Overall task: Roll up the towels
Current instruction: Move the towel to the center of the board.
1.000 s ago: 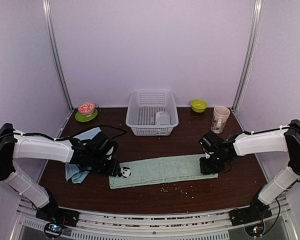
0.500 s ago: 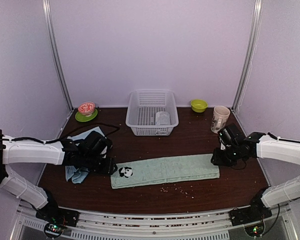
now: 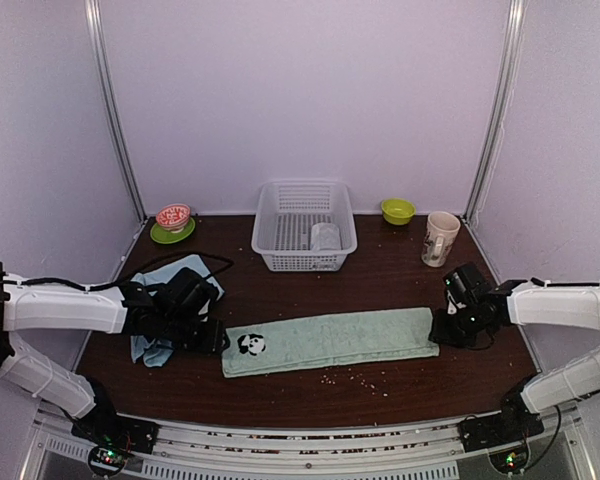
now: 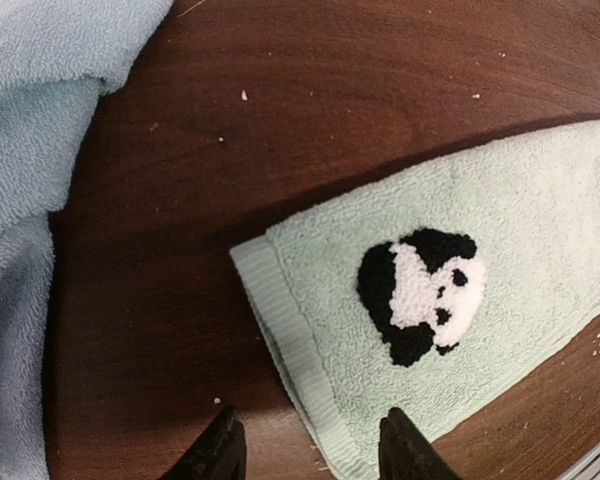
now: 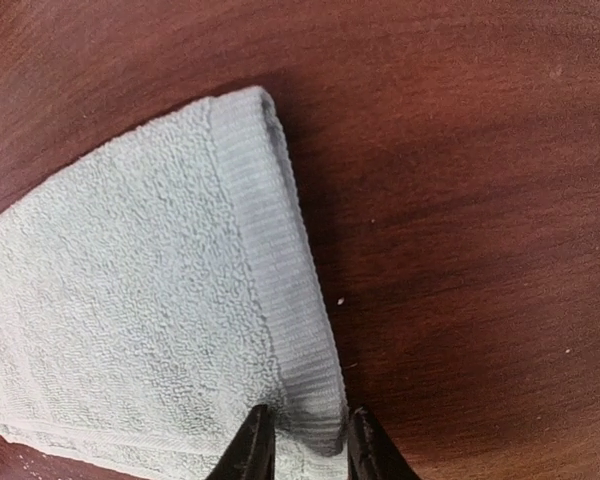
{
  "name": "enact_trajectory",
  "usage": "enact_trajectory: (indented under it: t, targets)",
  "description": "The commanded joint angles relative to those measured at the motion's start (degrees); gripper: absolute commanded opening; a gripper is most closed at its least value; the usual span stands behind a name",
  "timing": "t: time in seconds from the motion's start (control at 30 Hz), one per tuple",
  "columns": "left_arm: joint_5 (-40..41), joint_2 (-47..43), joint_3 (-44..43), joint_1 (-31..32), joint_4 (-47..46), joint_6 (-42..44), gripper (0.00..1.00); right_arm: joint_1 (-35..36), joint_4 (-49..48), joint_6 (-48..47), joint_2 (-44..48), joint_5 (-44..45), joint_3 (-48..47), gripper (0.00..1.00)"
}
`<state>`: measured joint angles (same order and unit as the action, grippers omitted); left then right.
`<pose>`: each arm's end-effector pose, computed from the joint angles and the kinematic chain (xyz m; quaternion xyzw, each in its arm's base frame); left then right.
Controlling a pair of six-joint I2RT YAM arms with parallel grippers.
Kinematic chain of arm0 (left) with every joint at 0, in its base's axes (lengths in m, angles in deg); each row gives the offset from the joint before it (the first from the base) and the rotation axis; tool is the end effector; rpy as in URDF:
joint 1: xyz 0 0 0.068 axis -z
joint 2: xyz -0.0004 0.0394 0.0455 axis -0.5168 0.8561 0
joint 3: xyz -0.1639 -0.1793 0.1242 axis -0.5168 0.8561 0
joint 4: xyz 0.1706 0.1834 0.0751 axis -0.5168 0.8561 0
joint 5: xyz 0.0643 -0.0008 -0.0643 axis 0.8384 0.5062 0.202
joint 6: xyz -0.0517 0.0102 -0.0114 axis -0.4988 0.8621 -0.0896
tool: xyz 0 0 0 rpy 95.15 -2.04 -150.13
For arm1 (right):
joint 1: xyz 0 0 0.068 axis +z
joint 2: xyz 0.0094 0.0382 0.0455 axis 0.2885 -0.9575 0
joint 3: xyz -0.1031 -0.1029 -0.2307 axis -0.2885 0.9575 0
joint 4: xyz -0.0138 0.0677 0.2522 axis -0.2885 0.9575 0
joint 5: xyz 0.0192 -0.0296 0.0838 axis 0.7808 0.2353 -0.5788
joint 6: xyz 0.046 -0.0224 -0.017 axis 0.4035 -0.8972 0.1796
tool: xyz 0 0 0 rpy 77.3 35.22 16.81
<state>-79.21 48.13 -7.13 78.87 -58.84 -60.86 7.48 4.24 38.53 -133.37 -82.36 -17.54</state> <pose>0.1652 -0.1768 0.1733 -0.0069 0.9660 -0.1557 0.2064 0.1904 0.0893 0.1501 0.1133 0.9696 0.1479 0.1587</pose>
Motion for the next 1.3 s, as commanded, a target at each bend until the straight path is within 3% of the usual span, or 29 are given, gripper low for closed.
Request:
enact_trajectory:
  t: [0.0,0.27,0.63,0.87,1.27]
  targets:
    - [0.52,0.28,-1.08,0.25,0.13,-0.42,0.46,-0.53,-3.21,1.42,-1.25,-1.59,0.78,0.25]
    - [0.96,0.02,-0.75,0.24,0.35,-0.26,0.46,-0.53,-2.4,1.23,-0.79,-0.93,0.76,0.13]
    - [1.13,0.02,-0.82,0.24,0.43,-0.1,0.46,-0.6,-0.68,0.71,0.81,0.51,0.92,0.14]
    - [1.14,0.1,-0.9,0.29,0.57,-0.11,0.46,-0.56,-0.2,0.7,1.74,0.69,0.97,0.0]
    - [2.04,0.63,-0.9,0.24,1.29,0.03,0.46,-0.62,5.7,-1.03,7.87,-1.42,-0.9,0.0]
